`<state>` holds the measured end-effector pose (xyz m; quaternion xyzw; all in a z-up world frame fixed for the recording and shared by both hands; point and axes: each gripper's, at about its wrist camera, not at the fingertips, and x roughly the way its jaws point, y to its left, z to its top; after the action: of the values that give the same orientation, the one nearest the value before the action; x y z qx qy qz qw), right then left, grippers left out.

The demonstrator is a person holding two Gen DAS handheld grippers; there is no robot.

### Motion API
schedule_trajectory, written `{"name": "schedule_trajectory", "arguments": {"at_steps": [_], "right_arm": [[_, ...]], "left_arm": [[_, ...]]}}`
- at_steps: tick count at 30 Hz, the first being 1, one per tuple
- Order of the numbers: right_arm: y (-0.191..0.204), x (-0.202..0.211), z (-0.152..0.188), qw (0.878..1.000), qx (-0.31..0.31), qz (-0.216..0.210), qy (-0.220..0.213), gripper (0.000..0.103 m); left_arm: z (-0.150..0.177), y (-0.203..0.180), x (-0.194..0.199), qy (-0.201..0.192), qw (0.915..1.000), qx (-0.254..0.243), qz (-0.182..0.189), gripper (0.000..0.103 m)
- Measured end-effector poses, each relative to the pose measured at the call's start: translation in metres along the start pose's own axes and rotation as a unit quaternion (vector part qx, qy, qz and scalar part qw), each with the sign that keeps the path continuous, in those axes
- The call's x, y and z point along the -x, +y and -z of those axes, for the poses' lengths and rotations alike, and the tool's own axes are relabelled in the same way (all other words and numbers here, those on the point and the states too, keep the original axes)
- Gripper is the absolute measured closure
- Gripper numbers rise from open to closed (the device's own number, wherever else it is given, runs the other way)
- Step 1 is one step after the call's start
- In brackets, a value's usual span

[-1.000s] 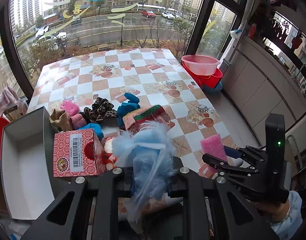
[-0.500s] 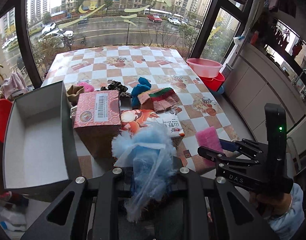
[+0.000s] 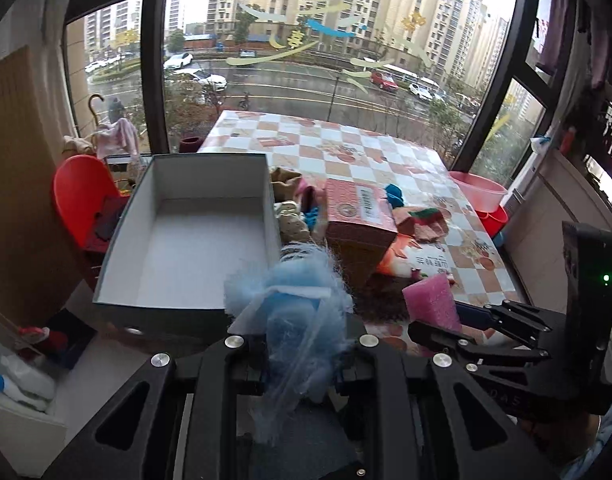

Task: Organize soft objects
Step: 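Carry the scrunchie and pink sponge in both grippers over the white box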

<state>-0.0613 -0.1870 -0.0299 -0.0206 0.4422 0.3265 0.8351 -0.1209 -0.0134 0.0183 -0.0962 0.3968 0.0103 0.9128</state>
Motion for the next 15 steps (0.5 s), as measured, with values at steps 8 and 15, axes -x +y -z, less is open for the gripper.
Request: {"name": "schedule_trajectory", "arguments": {"at_steps": [8, 15], "right_arm": [[0.059, 0.013, -0.037, 0.997, 0.054, -0.048, -0.027, 0.056], [0.09, 0.047, -0.075, 0.991, 0.095, -0.051, -0.077, 0.056]], "left_arm": [[-0.011, 0.055, 0.033, -0.039, 0.9973, 0.027, -0.055, 0.079], [-0.033, 0.085, 0.06, -0.066, 0.9948, 0.037, -0.069, 0.079]]}}
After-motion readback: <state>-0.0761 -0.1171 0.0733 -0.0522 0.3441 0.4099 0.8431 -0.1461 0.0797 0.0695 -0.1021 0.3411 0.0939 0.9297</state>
